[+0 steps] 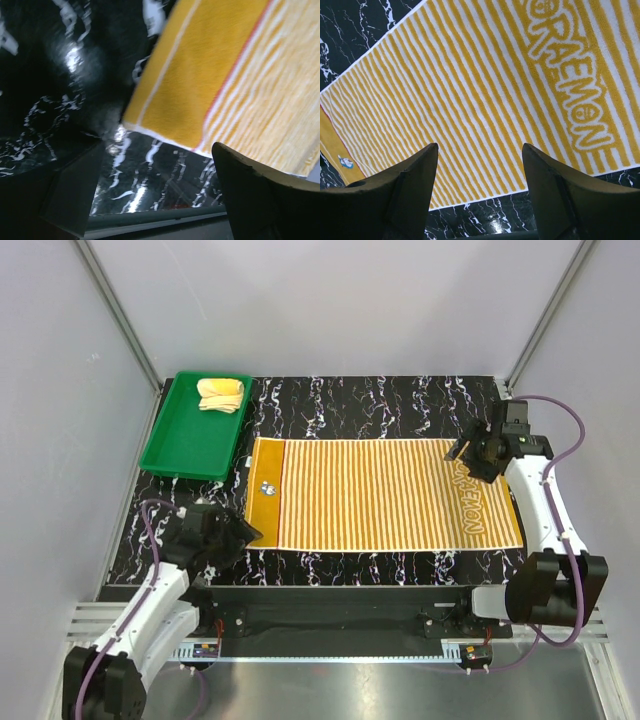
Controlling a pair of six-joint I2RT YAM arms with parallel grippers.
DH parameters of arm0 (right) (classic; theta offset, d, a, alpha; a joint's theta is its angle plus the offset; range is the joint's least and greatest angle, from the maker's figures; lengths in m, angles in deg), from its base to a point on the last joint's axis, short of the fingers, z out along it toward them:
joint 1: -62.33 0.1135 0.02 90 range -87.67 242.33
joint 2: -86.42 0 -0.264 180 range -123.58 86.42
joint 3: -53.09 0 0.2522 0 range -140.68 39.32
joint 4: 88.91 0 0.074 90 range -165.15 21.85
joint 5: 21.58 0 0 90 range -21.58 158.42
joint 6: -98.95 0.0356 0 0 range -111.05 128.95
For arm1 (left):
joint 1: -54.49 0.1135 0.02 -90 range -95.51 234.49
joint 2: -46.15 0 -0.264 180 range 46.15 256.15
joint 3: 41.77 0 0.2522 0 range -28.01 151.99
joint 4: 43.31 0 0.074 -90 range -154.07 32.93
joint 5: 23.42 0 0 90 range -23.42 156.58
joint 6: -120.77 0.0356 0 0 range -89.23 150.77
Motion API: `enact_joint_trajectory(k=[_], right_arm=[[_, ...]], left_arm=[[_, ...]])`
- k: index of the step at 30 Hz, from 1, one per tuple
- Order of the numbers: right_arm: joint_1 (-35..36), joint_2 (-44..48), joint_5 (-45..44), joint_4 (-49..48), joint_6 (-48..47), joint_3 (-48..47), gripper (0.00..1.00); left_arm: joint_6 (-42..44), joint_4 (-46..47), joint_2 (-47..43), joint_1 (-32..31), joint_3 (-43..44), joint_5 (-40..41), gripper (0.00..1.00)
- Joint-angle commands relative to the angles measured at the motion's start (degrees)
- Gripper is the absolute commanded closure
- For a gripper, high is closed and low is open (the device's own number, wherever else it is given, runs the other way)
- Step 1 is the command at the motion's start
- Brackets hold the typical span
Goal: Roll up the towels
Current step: Fold the towel
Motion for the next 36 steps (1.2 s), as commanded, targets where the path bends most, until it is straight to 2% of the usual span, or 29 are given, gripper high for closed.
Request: enact_joint_trajectory(k=[1,4,7,10,11,12,14,15,18,23,27,33,34,35,36], right_arm=[[0.3,3.0,0.1,0.6,-0.4,-1.3,0.25],[0.2,2.9,-1.0,0.7,-0.6,-1.9,0.25],[0.2,2.8,-2.9,0.6,-0.2,-1.7,0.25],[0.2,2.7,-3.2,-0.1,0.7,-1.1,0.25],[0.2,2.2,-3.2,-0.1,1.0,-1.0,0.25],[0.2,1.9,-3.1,0.1,1.0,-1.1,0.25],[0.2,1.5,-3.5,0.4,1.4,-1.0,0.25],[0.2,1.5,-3.8,0.6,1.6,-0.8,0.25],[0.2,2.2,-5.7,0.5,2.6,1.0,0.23],[-0.4,4.7,-8.9,-0.5,7.2,6.7,0.18],[-2.9,6.3,-6.8,-1.3,9.0,11.8,0.19],[-6.7,9.3,-4.3,-0.4,9.3,12.7,0.18],[-6.7,9.6,-4.3,0.4,9.1,12.5,0.18],[-6.7,9.7,-4.3,0.6,9.0,12.3,0.18],[-6.7,9.8,-2.8,0.8,9.0,12.2,0.18]], left_arm=[[-2.8,3.4,1.3,-0.9,-3.3,3.4,0.07],[-2.8,5.9,3.1,-0.9,-4.4,3.4,0.07],[-2.5,8.6,5.3,-1.1,-4.7,3.3,0.12],[-1.7,10.9,7.6,-1.1,-4.3,3.2,0.26],[-1.3,11.4,8.3,-1.1,-4.2,2.7,0.34],[-1.0,12.1,8.7,-1.1,-4.0,2.4,0.47],[-0.4,12.5,9.8,-1.1,-3.3,1.7,0.62],[-0.3,12.4,9.9,-1.1,-3.1,1.6,0.74],[0.9,11.9,9.6,-1.1,-2.1,1.3,0.87],[3.5,9.7,7.3,-1.1,0.9,1.6,1.00],[6.3,6.7,5.5,-1.0,3.7,2.6,1.00],[7.9,5.7,2.6,-0.8,4.6,3.6,1.00],[7.8,5.7,2.7,-0.7,4.6,3.8,0.94],[7.5,5.3,3.0,-0.7,4.6,4.4,0.72],[7.2,4.8,3.9,-0.7,4.2,4.8,0.36]])
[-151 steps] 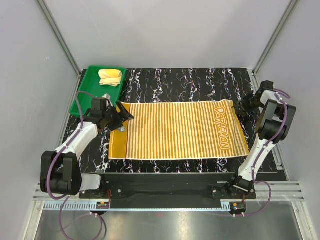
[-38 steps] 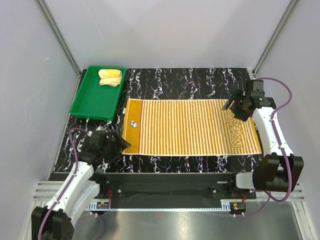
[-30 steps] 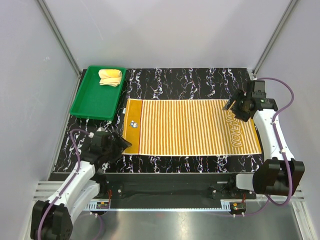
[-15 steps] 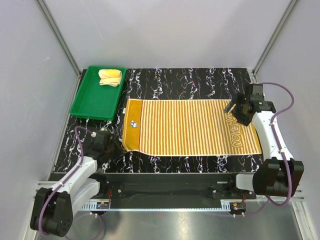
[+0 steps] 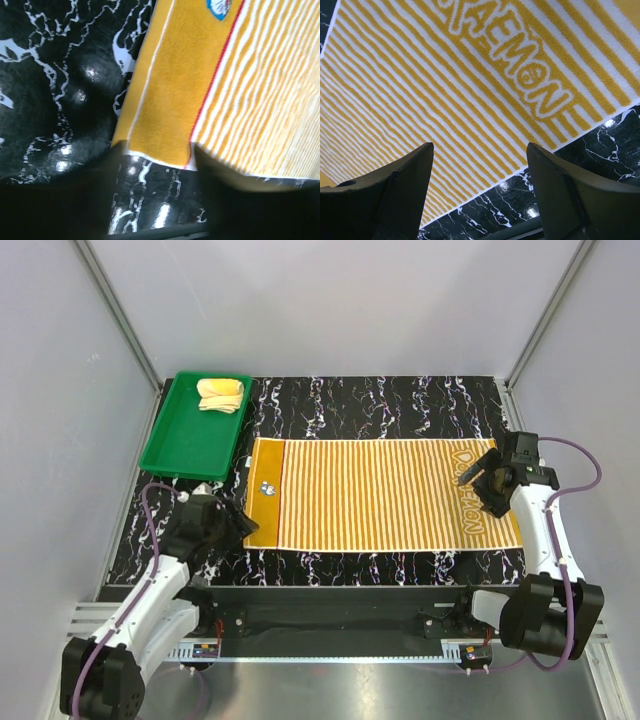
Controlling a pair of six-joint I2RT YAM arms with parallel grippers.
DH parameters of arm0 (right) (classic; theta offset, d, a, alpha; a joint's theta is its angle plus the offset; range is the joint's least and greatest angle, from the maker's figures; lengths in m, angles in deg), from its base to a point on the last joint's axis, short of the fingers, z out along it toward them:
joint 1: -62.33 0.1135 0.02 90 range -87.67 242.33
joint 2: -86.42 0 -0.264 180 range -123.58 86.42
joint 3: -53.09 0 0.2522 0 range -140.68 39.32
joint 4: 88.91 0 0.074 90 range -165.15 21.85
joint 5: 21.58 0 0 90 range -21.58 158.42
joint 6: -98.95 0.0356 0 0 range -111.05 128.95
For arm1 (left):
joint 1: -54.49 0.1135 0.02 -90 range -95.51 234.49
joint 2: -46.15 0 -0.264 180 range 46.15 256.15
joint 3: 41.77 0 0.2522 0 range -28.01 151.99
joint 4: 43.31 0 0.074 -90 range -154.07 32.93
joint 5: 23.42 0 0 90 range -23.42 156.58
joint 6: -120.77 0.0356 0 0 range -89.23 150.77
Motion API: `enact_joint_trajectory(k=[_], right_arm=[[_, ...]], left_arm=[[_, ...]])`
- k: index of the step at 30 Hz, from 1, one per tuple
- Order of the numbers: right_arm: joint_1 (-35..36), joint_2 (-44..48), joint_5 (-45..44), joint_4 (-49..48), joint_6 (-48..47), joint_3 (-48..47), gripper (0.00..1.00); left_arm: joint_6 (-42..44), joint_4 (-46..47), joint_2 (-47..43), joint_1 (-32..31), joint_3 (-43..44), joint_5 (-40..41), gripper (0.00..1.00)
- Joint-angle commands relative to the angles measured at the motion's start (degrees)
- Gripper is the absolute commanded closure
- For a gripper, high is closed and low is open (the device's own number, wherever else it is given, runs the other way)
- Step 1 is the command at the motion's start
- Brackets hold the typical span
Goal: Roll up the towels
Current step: Fold the towel
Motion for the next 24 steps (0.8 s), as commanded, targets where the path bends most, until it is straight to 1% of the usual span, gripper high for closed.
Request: enact_joint_trajectory(k=[1,2,3,5,8,11,13,15,16,17,18,19,21,22,23,24], right_arm=[[0.0,1.9,2.3,1.3,0.9,-1.6,0.18],[0.0,1.9,2.6,1.4,0.8,-1.5,0.18],[0.0,2.0,3.1,1.5,0.9,-1.3,0.18],[0.0,2.5,3.4,1.3,0.9,-0.9,0.18],[0.0,2.7,4.4,0.8,0.2,-0.2,0.18],[0.0,2.3,5.4,-0.1,-0.5,0.7,0.18],[0.0,1.7,5.7,-0.8,-1.1,1.0,0.18],[0.0,1.5,6.0,-1.3,-1.5,1.1,0.17],[0.0,1.4,6.0,-1.4,-2.0,1.1,0.17],[0.0,1.4,5.5,-1.4,-2.3,1.2,0.17],[0.0,1.6,5.3,-1.7,-2.7,1.2,0.17],[0.0,1.7,5.1,-1.7,-2.8,1.4,0.17],[0.0,1.8,4.6,-2.1,-3.0,1.7,0.17],[0.0,1.9,4.4,-2.2,-3.3,1.8,0.17],[0.0,1.9,4.4,-2.3,-3.5,2.0,0.17],[0.0,1.8,4.3,-2.2,-3.5,2.1,0.17]], left_arm=[[-0.4,-1.4,1.2,0.1,1.5,3.7,0.23],[-0.8,-1.8,1.8,0.1,1.3,4.2,0.13],[-1.4,-1.8,2.7,0.1,1.0,4.3,0.06],[-2.2,-1.7,3.3,0.1,-0.3,4.2,0.05],[-2.7,0.9,4.1,0.2,-3.4,3.4,0.04],[-2.2,7.2,5.6,0.2,-5.0,2.0,0.05],[-1.8,9.3,8.2,0.2,-4.9,0.6,0.08],[-1.2,11.7,11.4,0.2,-4.1,-0.4,0.16],[-1.0,12.5,12.5,0.1,-3.9,-1.8,0.25],[-1.0,13.7,14.2,0.1,-3.7,-2.1,0.32],[-0.3,14.5,15.1,0.1,-3.8,-3.0,0.40],[0.0,15.2,15.9,0.1,-3.9,-3.2,0.57],[0.8,16.9,17.8,0.1,-4.0,-4.2,0.75],[0.9,17.4,18.4,0.1,-4.1,-4.4,0.80],[1.0,18.1,19.0,0.1,-4.1,-4.6,0.96],[1.0,18.2,19.2,0.1,-3.8,-4.6,1.00]])
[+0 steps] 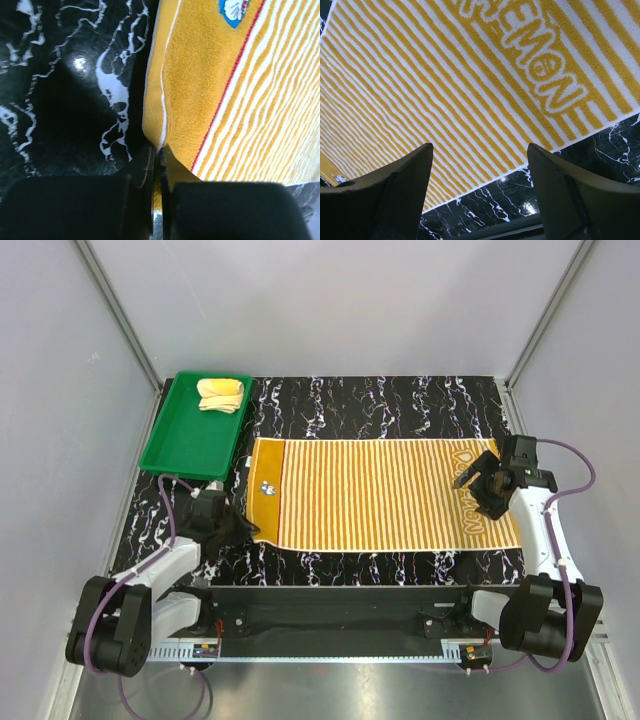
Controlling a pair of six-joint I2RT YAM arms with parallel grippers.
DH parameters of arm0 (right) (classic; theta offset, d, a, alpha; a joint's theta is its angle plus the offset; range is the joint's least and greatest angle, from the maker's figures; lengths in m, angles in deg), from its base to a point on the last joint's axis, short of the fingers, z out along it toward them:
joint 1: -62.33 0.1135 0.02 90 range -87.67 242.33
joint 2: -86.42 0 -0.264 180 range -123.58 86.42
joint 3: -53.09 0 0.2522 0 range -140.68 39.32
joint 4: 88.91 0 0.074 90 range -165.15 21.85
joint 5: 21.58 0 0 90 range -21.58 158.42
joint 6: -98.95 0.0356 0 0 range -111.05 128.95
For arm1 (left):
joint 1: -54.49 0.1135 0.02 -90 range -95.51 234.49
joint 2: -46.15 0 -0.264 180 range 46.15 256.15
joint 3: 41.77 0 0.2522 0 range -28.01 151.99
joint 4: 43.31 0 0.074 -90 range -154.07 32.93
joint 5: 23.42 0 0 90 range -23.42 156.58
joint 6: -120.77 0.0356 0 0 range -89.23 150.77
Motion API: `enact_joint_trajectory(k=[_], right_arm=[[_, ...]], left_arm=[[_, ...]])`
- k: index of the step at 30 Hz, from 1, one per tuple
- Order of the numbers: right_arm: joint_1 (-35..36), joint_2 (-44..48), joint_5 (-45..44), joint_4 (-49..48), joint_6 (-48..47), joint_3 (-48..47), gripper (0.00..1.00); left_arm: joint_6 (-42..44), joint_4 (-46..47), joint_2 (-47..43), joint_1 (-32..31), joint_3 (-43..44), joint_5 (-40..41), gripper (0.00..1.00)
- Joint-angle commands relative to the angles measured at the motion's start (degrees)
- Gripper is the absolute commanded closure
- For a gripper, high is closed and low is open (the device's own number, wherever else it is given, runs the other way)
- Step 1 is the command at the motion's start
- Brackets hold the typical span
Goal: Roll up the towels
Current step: Fold the towel
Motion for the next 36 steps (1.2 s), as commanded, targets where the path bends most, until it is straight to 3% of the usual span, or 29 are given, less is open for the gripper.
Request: enact_joint_trajectory(k=[1,8,13,15,18,20,23,36], right_arm=[[0.0,0.6,-0.3,-1.5,-1.5,0.6,0.17],[-0.9,1.8,-3.4,-1.1,-0.7,2.4,0.16],[-7.0,-0.4,-6.9,2.8,3.5,2.2,0.16],[-8.4,-0.9,-5.0,2.5,5.8,2.8,0.16],[-9.8,-1.8,-8.9,2.8,8.6,3.8,0.17],[-13.7,-2.4,-11.6,2.0,8.7,4.5,0.17],[-20.0,-3.8,-8.7,1.1,9.4,5.9,0.18],[-27.7,-9.7,-19.1,3.9,8.5,4.7,0.19]], left_arm=[[1.9,0.3,1.7,-0.1,-0.9,-1.1,1.00],[2.0,-10.0,-4.7,-0.1,6.0,-1.2,1.00],[5.2,-18.1,-6.3,0.0,13.3,1.6,1.00],[6.3,-18.4,-5.4,0.4,14.6,2.0,1.00],[7.1,-17.0,-2.8,2.4,14.5,-1.5,1.00],[7.2,-15.0,-1.4,3.7,13.9,-5.2,1.00],[7.6,-13.5,-1.0,4.1,13.5,-7.1,1.00],[9.2,-12.4,-2.2,5.9,12.6,-10.6,0.99]])
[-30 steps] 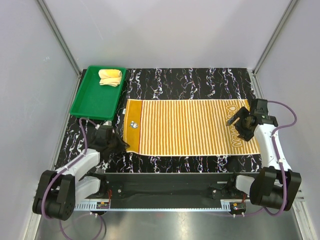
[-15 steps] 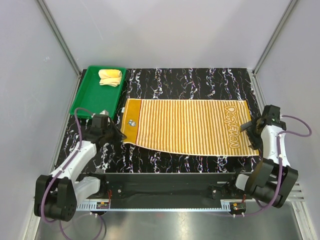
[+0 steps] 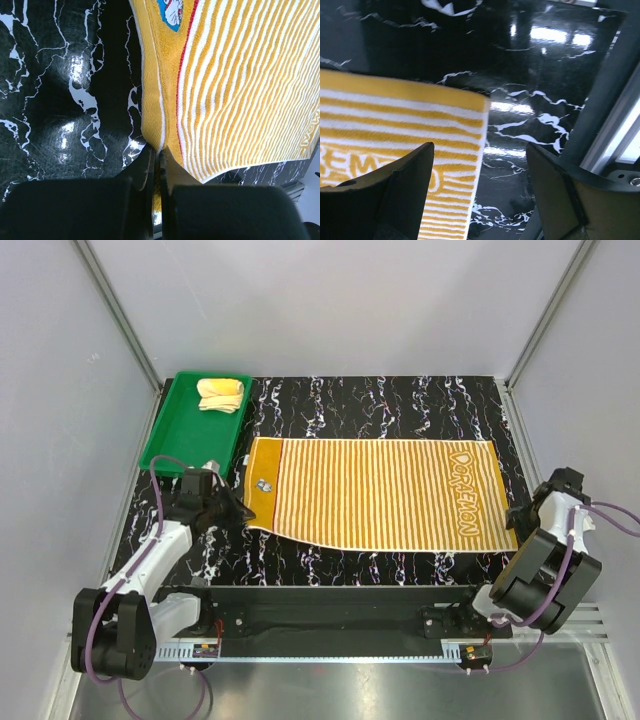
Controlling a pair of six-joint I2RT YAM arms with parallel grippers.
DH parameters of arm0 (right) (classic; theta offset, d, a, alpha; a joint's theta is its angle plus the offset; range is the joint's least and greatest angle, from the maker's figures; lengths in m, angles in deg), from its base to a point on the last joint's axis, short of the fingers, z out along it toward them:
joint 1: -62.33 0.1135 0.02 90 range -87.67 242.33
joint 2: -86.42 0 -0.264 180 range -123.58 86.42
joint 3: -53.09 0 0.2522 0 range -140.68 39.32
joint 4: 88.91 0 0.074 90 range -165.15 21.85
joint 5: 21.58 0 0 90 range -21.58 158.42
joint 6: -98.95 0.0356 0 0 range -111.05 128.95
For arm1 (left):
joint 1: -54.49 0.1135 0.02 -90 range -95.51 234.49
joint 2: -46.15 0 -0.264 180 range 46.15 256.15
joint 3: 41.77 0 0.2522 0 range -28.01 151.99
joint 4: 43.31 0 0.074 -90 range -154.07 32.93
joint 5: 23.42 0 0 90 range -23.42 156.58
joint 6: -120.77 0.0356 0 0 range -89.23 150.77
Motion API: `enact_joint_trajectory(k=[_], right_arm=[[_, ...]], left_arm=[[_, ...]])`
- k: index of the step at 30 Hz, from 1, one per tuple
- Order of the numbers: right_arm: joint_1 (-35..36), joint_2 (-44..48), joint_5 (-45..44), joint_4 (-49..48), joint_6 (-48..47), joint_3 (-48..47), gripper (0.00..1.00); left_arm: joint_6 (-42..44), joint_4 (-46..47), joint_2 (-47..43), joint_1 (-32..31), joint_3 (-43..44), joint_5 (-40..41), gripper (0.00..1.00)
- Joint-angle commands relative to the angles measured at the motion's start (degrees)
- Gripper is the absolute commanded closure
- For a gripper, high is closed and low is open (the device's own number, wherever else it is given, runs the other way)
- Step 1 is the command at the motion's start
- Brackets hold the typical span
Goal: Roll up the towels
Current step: Fold the towel
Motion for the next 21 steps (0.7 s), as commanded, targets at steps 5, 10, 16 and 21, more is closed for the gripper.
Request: enact_joint_trajectory(k=[5,10,16,21], right_arm=[[-5.1,-5.6,-3.8,1.9,0.3,-1.7,0.20],[-5.3,-10.5,-2.4,-1.5,0.5,-2.9,0.27],[-5.3,-15.7,-3.4,-7.3,0.2,-1.3,0.36],[-5.3,-16.4,-2.5,-10.3,-0.9,-0.5,0.70]], left_arm=[[0.2,5.1,0.2,1.6,-1.6,-6.0,0.99],[0.0,6.6,0.1,4.1,-2.2,-8.7,0.99],[0.2,6.3,-1.4,4.1,-2.8,-8.7,0.99],[0.2,6.3,-1.2,4.1,-2.9,-8.9,0.99]])
